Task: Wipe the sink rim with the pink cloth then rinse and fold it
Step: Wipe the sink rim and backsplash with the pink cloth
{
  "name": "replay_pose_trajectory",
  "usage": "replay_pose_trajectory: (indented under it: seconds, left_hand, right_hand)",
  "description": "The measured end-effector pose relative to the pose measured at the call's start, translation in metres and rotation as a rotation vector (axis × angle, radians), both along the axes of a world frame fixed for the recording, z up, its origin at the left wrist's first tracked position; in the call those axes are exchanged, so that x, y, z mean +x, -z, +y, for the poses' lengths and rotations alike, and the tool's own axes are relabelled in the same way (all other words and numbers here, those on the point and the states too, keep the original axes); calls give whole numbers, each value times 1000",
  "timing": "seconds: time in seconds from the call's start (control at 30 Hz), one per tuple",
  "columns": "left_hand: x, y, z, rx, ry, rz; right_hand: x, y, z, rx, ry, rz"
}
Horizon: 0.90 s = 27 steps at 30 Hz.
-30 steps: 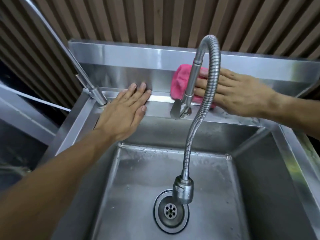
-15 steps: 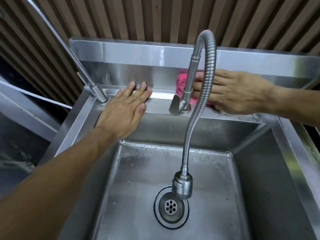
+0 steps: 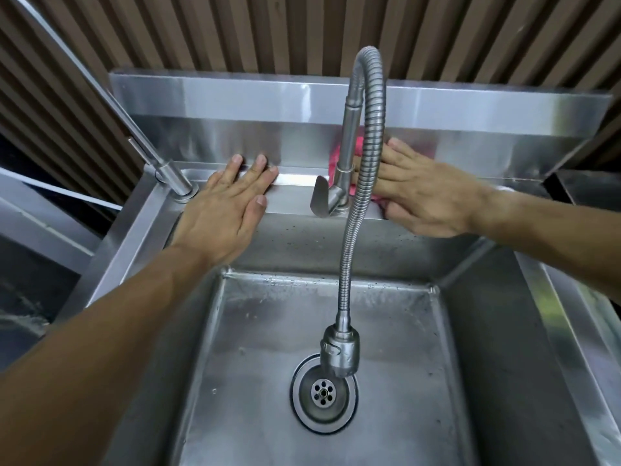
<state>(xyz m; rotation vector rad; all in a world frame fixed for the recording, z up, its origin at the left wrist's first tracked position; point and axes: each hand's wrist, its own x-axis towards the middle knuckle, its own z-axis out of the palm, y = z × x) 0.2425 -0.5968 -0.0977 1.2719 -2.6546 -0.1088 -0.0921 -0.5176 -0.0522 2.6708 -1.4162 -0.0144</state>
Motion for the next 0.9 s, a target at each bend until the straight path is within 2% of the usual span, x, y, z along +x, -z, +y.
replay_pose_trajectory:
  seconds: [0.27,0.43,0.6,0.67,0.73,0.83,0.9]
  left_hand:
    - [4,0,-4,43,34,-22]
    - [1,0,1,17,4,-24]
    - [0,-2,1,33,6,-20]
    - [0,-2,2,28,2,-19]
    - [1,-1,3,14,3,-23]
    - [2,2,2,-5,5,-25]
    - [2,4,1,-7,-4,-24]
  right_hand:
    - [17,10,42,154,401,-281]
    - [90,0,42,175,658,-639]
    - [73,23,43,-15,579,-316]
    - [64,31,49,-67,609,-270]
    - [68,36,57,-137,716,-293]
    - [82,36,59,-168,953,-458]
    - [97,30,52,-121,960,-582]
